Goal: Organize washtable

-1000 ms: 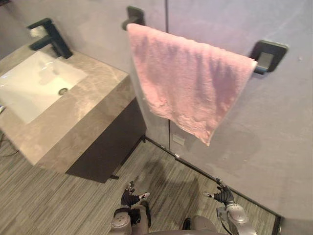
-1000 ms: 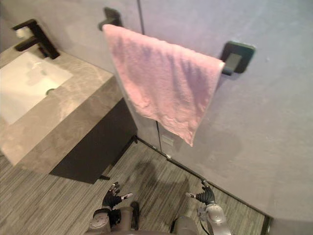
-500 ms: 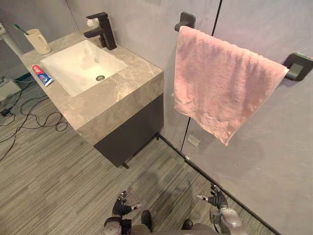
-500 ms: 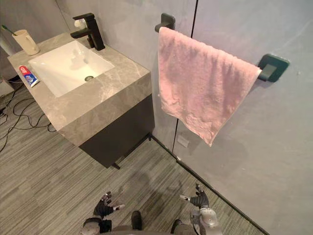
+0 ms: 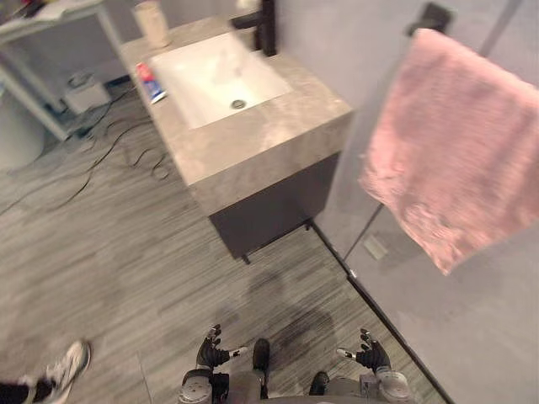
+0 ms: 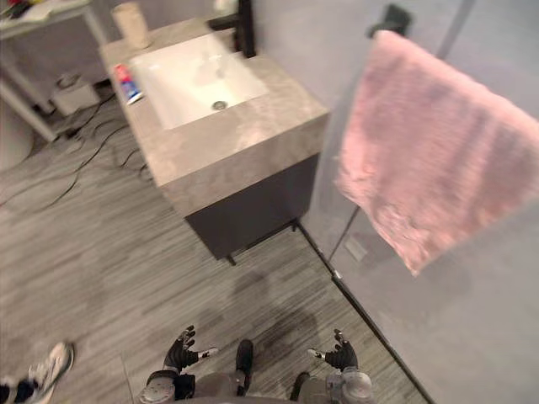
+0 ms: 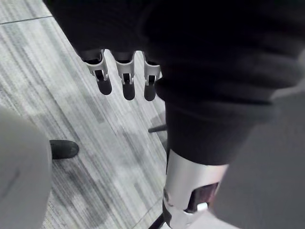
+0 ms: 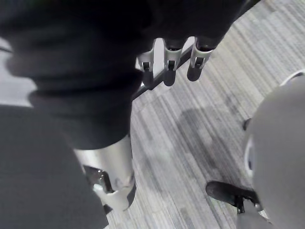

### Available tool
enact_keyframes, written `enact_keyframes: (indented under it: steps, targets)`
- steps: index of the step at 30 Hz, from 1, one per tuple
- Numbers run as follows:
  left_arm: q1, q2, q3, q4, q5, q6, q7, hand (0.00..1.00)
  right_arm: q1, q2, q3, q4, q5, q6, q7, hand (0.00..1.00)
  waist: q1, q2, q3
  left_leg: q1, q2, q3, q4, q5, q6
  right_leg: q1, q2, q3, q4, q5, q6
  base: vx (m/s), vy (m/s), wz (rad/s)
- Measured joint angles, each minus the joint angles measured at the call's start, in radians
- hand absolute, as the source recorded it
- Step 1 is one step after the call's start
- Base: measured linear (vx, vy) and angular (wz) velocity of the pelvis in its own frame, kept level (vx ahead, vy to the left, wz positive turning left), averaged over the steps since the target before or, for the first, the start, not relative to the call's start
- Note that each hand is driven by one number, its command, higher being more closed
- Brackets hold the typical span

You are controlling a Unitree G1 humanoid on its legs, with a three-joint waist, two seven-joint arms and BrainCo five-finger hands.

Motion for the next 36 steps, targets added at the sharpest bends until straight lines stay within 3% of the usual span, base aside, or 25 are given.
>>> enact_keyframes:
  steps: [1,2,3,4,5,7,8,9,11,12,13,16,17,18,19,20,21,22,24,27,28,30,32,34,36]
  targets:
    - [-0.011,0.014,0.005,-0.002,-0.002,-0.001,0.001,0.0,-0.012,0.002,-0.007,0.0,0.0,-0.002,-0.001,0.0,0.004,-0.029,0.014,-0.008,-0.014,0.086,0.036,-0.051,0.006,0.023,-0.033,0.017,-0.154,0.125,0.022,-0.02,0.022,1.28]
    - [-0.02,0.004,0.006,0.021,-0.002,0.005,0.001,0.0,-0.03,-0.006,-0.013,0.013,-0.001,-0.001,0.0,0.0,0.005,-0.004,0.027,-0.009,0.026,0.158,0.097,-0.135,0.03,0.048,-0.023,-0.02,-0.153,0.132,0.018,0.05,0.013,1.16]
    - [-0.022,0.003,0.001,0.026,-0.002,0.006,-0.001,0.0,-0.038,-0.008,-0.029,0.018,-0.001,0.001,-0.008,0.0,-0.009,-0.014,0.03,-0.007,0.072,0.291,0.19,-0.219,0.021,0.069,-0.055,-0.082,-0.149,0.139,0.019,0.12,0.018,1.28]
    - [-0.023,0.002,0.001,0.026,-0.001,0.004,0.0,0.0,-0.037,-0.017,-0.033,0.021,-0.001,0.002,-0.009,0.0,-0.031,-0.037,0.042,0.01,0.119,0.384,0.245,-0.262,-0.017,0.097,-0.095,-0.127,-0.15,0.14,0.022,0.1,0.056,1.31]
    - [-0.024,0.001,0.001,0.027,-0.001,0.004,0.0,0.0,-0.034,-0.022,-0.033,0.02,-0.001,0.001,-0.009,0.0,-0.039,-0.037,0.042,0.022,0.14,0.408,0.249,-0.27,-0.03,0.104,-0.108,-0.144,-0.15,0.144,0.028,0.02,0.161,1.27]
    - [-0.024,0.001,-0.009,0.028,-0.001,0.001,0.002,0.0,-0.025,-0.042,-0.033,0.023,0.0,0.002,-0.016,0.0,-0.05,-0.006,0.027,0.06,0.215,0.43,0.184,-0.232,-0.079,0.114,-0.128,-0.193,-0.153,0.151,0.065,-0.02,0.322,0.85]
    - [-0.028,-0.003,-0.019,0.04,-0.001,0.0,0.002,0.0,-0.025,-0.055,-0.034,0.031,0.0,0.002,-0.021,0.0,-0.049,0.028,0.019,0.082,0.238,0.393,0.126,-0.192,-0.124,0.116,-0.126,-0.215,-0.152,0.158,0.091,0.02,0.359,0.49]
    - [-0.038,0.0,-0.019,0.052,-0.001,0.001,0.002,0.0,-0.032,-0.053,-0.036,0.042,0.0,0.004,-0.021,0.0,-0.048,0.035,0.016,0.09,0.222,0.373,0.105,-0.199,-0.116,0.119,-0.136,-0.223,-0.154,0.167,0.105,0.01,0.337,0.7]
    - [-0.046,0.045,-0.02,0.066,-0.001,0.0,0.003,0.0,-0.033,-0.009,-0.033,0.057,-0.001,0.005,-0.018,0.0,-0.033,-0.024,0.035,0.07,0.159,0.336,0.148,-0.221,-0.08,0.161,-0.187,-0.255,-0.18,0.197,0.143,-0.01,0.247,0.71]
    - [-0.042,0.066,-0.02,0.07,0.0,0.001,0.003,0.0,-0.022,0.017,-0.03,0.058,-0.002,0.005,-0.018,0.0,-0.019,-0.044,0.033,0.034,0.143,0.315,0.232,-0.27,-0.061,0.184,-0.208,-0.275,-0.192,0.211,0.163,-0.03,0.337,0.65]
    - [-0.032,0.079,-0.017,0.069,0.0,0.001,0.003,0.0,-0.017,0.028,-0.027,0.058,-0.003,0.005,-0.014,0.0,0.002,-0.045,0.034,-0.006,0.137,0.291,0.332,-0.331,-0.042,0.206,-0.221,-0.28,-0.196,0.22,0.175,-0.04,0.358,0.58]
    - [-0.022,0.088,-0.008,0.064,-0.002,-0.002,0.004,0.0,-0.025,0.017,-0.019,0.058,-0.003,0.006,0.004,0.0,0.008,-0.025,0.036,-0.081,0.119,0.249,0.501,-0.454,-0.006,0.211,-0.272,-0.291,-0.117,0.2,0.206,-0.05,0.31,0.4]
    - [-0.021,0.089,-0.007,0.063,-0.003,-0.001,0.006,0.0,-0.034,0.013,-0.017,0.058,-0.003,0.008,0.005,0.0,0.008,-0.022,0.039,-0.101,0.093,0.238,0.531,-0.477,0.014,0.175,-0.308,-0.233,-0.026,0.152,0.125,-0.07,0.333,0.53]
    - [-0.02,0.09,-0.008,0.063,-0.001,0.001,0.006,0.0,-0.037,0.014,-0.012,0.058,-0.003,0.008,0.007,0.0,0.003,-0.024,0.038,-0.098,0.067,0.221,0.53,-0.481,0.021,0.135,-0.306,-0.12,0.041,0.1,0.032,-0.02,0.264,0.66]
    - [-0.02,0.099,-0.008,0.063,0.0,0.0,0.005,0.0,-0.035,0.018,-0.01,0.058,-0.002,0.008,0.011,0.0,0.0,-0.035,0.043,-0.095,0.045,0.205,0.519,-0.483,0.027,0.101,-0.275,0.001,0.084,0.05,0.048,0.03,0.178,0.81]
    - [-0.024,0.111,-0.005,0.058,-0.001,0.0,0.005,0.0,-0.024,0.023,-0.01,0.058,0.002,0.008,0.02,0.0,0.002,-0.054,0.052,-0.087,0.012,0.175,0.503,-0.48,0.045,0.078,-0.209,0.109,0.127,-0.023,0.069,0.13,0.162,1.53]
    - [-0.028,0.116,0.025,0.069,-0.004,0.001,0.014,0.0,-0.007,0.01,-0.01,0.059,0.032,0.005,0.022,0.0,-0.015,-0.085,0.077,-0.024,-0.058,0.086,0.416,-0.445,0.101,-0.001,-0.032,0.135,0.171,-0.128,0.068,0.17,0.085,1.53]
    - [-0.025,0.11,0.024,0.071,-0.004,0.001,0.02,0.0,-0.003,0.005,-0.01,0.058,0.037,0.004,0.022,0.0,-0.029,-0.074,0.082,-0.008,-0.058,0.05,0.402,-0.445,0.1,-0.024,0.007,0.133,0.151,-0.124,0.06,0.21,0.046,1.48]
    - [-0.027,0.102,0.025,0.079,-0.005,0.0,0.021,0.0,0.005,0.004,-0.011,0.054,0.048,-0.001,0.02,0.0,-0.039,-0.07,0.083,0.004,-0.043,0.039,0.401,-0.442,0.093,-0.061,0.031,0.145,0.118,-0.094,0.021,0.2,-0.022,0.59]
    - [-0.038,0.091,0.026,0.094,-0.002,0.001,0.02,0.0,0.023,0.009,-0.021,0.04,0.052,-0.01,0.02,0.0,-0.054,-0.069,0.08,0.047,-0.036,-0.033,0.362,-0.456,0.043,-0.072,0.07,0.198,0.071,-0.065,0.019,0.29,-0.102,0.64]
    - [-0.042,0.079,0.043,0.109,-0.001,0.003,0.019,0.0,0.046,0.014,-0.021,0.013,0.057,-0.01,0.019,0.0,-0.054,-0.083,0.072,0.059,-0.017,-0.032,0.413,-0.485,-0.002,-0.031,0.07,0.188,0.021,-0.037,0.009,0.33,-0.159,0.83]
    - [-0.034,0.058,0.084,0.081,-0.006,0.002,0.017,0.0,0.075,0.026,-0.018,-0.028,0.06,-0.009,0.019,0.0,-0.041,-0.077,0.074,0.005,0.026,0.028,0.603,-0.523,-0.053,0.013,0.081,0.157,0.025,-0.004,-0.035,0.32,-0.176,0.38]
    - [-0.018,0.043,0.105,0.042,-0.008,0.003,0.018,0.0,0.086,0.042,-0.011,-0.045,0.066,-0.008,0.019,0.0,-0.028,-0.065,0.075,-0.073,0.107,0.128,0.869,-0.48,-0.08,0.105,0.112,0.165,0.001,-0.033,-0.053,0.48,-0.206,-0.08]
    - [-0.008,0.029,0.111,0.018,-0.022,0.002,0.018,0.0,0.095,0.052,-0.011,-0.056,0.066,-0.005,0.019,0.0,-0.019,-0.054,0.067,-0.089,0.15,0.149,0.915,-0.522,-0.07,0.171,0.126,0.189,-0.042,-0.04,-0.066,0.38,-0.088,-0.36]
    - [-0.011,0.023,0.111,0.012,-0.022,0.001,0.016,0.0,0.088,0.053,-0.014,-0.06,0.067,0.0,0.019,0.0,-0.023,-0.052,0.067,-0.123,0.148,0.147,0.86,-0.552,-0.076,0.234,0.119,0.236,-0.093,-0.041,-0.068,0.47,-0.035,-0.31]
